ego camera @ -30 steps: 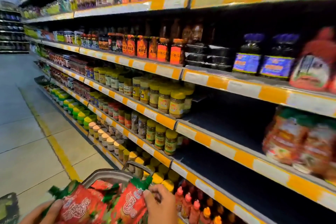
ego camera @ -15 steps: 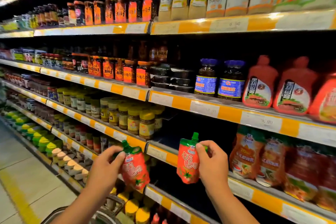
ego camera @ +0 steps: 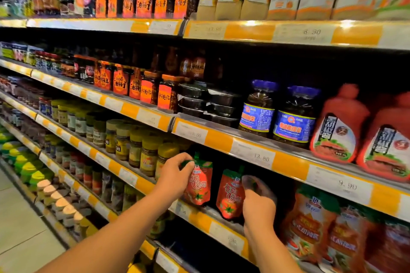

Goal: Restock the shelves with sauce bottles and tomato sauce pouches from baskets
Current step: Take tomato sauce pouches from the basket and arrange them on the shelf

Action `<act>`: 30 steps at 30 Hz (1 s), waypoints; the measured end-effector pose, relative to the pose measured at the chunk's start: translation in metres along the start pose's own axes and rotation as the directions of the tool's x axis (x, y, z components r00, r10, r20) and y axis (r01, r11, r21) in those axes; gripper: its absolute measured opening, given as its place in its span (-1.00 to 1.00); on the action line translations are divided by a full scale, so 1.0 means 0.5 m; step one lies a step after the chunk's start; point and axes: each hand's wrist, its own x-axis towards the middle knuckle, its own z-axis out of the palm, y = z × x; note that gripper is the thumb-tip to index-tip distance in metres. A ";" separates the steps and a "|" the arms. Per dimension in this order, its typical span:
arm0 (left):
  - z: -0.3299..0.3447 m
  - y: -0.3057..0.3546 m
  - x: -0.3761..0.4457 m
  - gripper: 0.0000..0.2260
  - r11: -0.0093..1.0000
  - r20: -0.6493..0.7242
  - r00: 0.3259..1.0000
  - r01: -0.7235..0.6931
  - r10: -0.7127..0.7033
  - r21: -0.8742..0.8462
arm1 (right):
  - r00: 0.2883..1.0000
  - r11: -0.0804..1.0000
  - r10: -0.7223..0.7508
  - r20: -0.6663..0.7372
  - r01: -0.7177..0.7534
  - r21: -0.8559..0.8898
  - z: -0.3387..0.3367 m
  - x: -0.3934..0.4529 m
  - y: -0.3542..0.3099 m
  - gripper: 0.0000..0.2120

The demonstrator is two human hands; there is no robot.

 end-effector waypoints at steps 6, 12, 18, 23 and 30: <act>0.047 -0.029 0.022 -0.79 0.996 0.063 0.994 0.085 -0.087 0.041 | 0.973 0.924 0.149 0.175 -0.074 -0.374 -0.016 0.022 0.059 -0.75; 0.051 -0.069 0.007 -0.48 0.983 0.191 0.973 0.097 -0.127 0.159 | 0.873 0.736 0.367 0.321 -0.062 -0.674 -0.038 0.025 0.049 -0.75; 0.056 -0.077 0.026 -0.60 0.960 0.122 0.985 0.082 -0.118 0.267 | 0.893 0.788 0.299 0.337 -0.032 -0.615 -0.025 0.034 0.051 -0.77; 0.068 -0.099 0.063 -0.61 0.927 0.072 0.973 0.185 -0.219 0.325 | 0.911 0.786 0.234 0.340 0.029 -0.617 0.004 0.052 0.066 -0.72; 0.098 -0.118 0.088 -0.80 0.890 0.025 0.951 0.279 -0.308 0.360 | 0.921 0.774 0.168 0.351 0.097 -0.626 0.051 0.088 0.110 -0.57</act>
